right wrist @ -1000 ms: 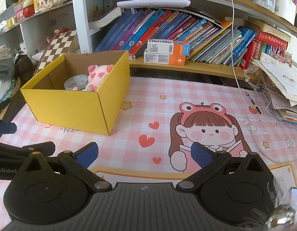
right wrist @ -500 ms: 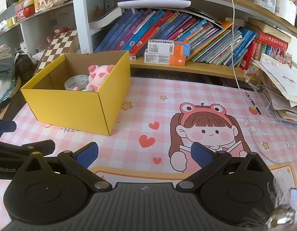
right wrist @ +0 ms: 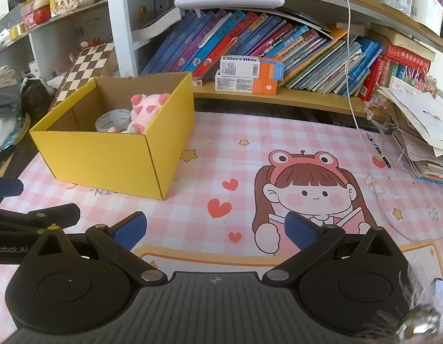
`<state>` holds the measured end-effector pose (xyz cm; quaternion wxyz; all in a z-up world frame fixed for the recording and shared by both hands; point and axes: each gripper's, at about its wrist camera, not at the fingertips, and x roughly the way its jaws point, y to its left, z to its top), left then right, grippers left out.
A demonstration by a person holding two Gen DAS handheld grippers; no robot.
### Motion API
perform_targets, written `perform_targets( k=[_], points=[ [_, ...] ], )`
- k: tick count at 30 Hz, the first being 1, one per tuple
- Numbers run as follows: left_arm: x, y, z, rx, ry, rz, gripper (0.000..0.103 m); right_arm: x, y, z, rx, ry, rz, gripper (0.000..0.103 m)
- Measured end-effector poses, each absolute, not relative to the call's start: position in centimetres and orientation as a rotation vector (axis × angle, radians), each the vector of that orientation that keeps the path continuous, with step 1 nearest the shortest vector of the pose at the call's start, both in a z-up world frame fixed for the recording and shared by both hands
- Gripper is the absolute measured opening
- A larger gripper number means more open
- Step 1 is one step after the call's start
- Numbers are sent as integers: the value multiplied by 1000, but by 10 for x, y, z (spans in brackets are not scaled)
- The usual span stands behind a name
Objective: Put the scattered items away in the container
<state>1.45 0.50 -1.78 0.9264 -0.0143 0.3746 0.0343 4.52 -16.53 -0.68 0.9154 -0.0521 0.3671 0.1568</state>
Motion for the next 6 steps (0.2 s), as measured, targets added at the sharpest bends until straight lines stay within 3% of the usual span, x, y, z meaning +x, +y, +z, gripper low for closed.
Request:
perform_targets(
  k=[6],
  points=[
    [16, 7, -19, -42, 766, 66, 102, 47, -164, -9, -112, 765, 327, 103]
  ],
)
